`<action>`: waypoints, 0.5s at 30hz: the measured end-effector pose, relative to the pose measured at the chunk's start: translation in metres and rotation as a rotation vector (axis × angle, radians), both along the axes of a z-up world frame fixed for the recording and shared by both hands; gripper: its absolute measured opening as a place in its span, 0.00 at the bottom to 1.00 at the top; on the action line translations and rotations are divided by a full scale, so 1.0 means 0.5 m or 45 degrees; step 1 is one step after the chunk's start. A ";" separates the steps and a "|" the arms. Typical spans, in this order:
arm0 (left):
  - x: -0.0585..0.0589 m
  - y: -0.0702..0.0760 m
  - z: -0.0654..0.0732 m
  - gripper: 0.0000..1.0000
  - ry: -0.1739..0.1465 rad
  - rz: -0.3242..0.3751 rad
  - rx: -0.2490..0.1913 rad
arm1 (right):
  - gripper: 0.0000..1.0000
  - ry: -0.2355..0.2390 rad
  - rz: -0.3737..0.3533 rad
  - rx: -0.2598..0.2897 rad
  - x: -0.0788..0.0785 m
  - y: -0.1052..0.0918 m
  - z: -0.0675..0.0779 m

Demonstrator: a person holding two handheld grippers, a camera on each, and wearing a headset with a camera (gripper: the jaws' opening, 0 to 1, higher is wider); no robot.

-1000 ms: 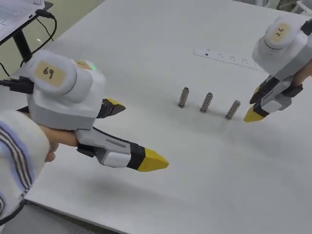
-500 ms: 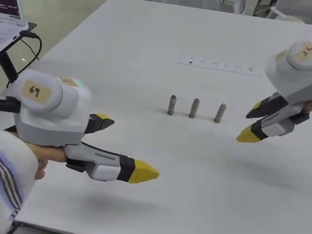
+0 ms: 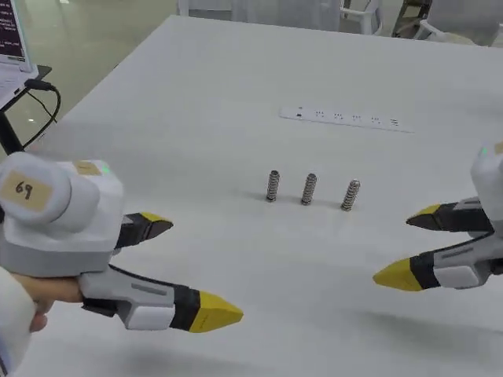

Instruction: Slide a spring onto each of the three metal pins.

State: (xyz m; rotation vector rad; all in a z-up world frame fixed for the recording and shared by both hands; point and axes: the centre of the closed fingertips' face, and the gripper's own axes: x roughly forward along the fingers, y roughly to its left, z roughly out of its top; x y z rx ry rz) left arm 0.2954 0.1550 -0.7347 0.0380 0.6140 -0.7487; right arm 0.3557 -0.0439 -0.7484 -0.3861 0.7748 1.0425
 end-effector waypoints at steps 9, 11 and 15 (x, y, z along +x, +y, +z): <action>-0.013 0.002 -0.003 0.95 0.025 -0.013 0.005 | 0.70 -0.051 -0.089 0.129 -0.045 0.019 0.002; -0.016 0.003 0.001 0.95 0.025 -0.019 0.003 | 0.76 -0.071 -0.104 0.164 -0.055 0.023 0.009; -0.018 0.006 0.006 0.95 0.012 -0.012 0.003 | 0.82 -0.072 -0.123 0.213 -0.077 0.025 0.014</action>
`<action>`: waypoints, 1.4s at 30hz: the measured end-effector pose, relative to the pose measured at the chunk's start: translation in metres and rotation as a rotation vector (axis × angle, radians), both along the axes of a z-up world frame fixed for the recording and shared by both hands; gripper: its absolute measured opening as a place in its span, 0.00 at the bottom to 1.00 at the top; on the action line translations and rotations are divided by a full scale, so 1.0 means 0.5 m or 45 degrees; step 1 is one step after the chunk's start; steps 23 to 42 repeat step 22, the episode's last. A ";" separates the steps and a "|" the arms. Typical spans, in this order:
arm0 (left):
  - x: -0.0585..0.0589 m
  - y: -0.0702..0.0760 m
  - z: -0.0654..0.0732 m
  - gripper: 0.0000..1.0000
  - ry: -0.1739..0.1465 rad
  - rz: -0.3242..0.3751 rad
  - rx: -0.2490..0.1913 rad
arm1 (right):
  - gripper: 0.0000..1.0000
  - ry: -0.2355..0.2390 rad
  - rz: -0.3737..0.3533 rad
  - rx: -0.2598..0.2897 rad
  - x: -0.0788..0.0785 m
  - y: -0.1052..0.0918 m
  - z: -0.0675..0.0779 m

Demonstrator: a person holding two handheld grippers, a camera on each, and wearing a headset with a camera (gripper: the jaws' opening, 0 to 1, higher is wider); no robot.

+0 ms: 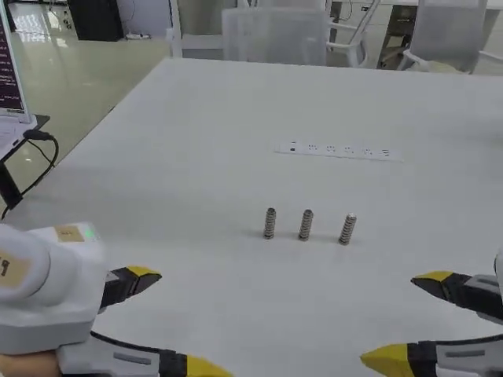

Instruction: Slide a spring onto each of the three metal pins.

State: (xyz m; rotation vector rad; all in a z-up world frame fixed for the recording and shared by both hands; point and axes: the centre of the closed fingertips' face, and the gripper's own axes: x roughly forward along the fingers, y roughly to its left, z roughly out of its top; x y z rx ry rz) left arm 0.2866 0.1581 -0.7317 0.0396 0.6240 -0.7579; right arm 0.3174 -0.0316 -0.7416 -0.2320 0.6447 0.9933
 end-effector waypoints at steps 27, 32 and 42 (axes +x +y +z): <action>-0.020 -0.016 -0.001 0.95 0.016 -0.020 -0.021 | 0.99 -0.001 -0.250 0.103 -0.047 -0.051 0.003; -0.020 -0.016 -0.001 0.95 0.016 -0.020 -0.021 | 0.99 -0.001 -0.250 0.103 -0.047 -0.051 0.003; -0.020 -0.016 -0.001 0.95 0.016 -0.020 -0.021 | 0.99 -0.001 -0.250 0.103 -0.047 -0.051 0.003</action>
